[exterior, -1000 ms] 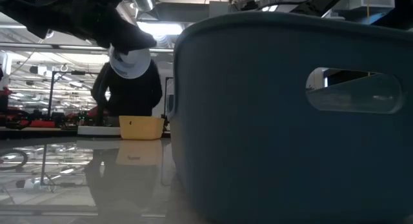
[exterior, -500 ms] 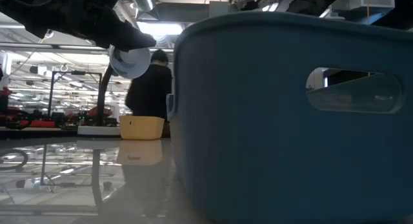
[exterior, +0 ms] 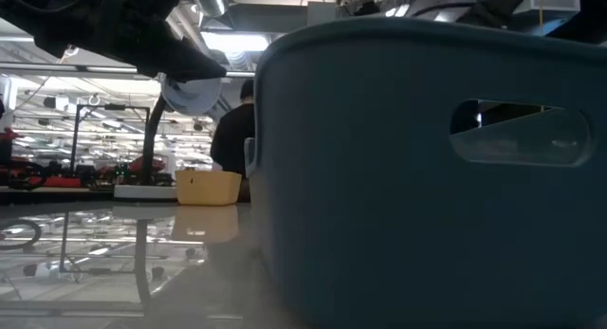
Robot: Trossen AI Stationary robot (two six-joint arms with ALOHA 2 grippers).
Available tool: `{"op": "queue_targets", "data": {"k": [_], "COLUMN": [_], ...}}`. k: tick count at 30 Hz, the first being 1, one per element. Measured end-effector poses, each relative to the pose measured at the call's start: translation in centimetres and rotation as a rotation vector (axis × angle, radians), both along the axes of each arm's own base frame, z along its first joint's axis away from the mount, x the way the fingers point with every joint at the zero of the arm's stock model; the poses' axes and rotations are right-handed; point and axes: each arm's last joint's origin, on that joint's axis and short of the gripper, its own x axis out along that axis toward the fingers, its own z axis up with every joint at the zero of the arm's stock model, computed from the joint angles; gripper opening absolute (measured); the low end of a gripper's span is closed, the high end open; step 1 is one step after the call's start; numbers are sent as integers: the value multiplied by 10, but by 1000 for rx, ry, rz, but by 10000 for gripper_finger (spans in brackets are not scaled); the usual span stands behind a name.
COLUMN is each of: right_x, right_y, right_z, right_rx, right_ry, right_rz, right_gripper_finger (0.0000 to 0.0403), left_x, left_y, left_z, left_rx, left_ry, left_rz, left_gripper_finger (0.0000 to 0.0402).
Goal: Sort batteries
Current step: Put the black battery into the blue bin
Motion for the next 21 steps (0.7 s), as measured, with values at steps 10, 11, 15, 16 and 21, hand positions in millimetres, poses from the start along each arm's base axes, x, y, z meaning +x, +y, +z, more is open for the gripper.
{"op": "queue_targets", "data": {"k": [10,11,15,16,21], "right_x": [-12,-11,-10,-9,3], "right_y": [23,27,34,35,35], "right_z": [-21,-22,-23,-23,-8], "right_rx": [-64,-80,-102,-105,-106], "right_ry": [-45,-44,-58,-65,-102], "right_rz": [-16,-10,-10,-7,60], "right_gripper_finger": [42,42,42,42,45], "left_x": [0,0,0,0,-1], "left_y": [0,0,0,0,0], "left_z": [-1,-1,-1,-1,-2], "left_rx": [0,0,0,0,-5], "left_ry": [12,12,12,12,22], "left_rz": [0,0,0,0,4], "left_gripper_finger": [168,168,168,168,168]}}
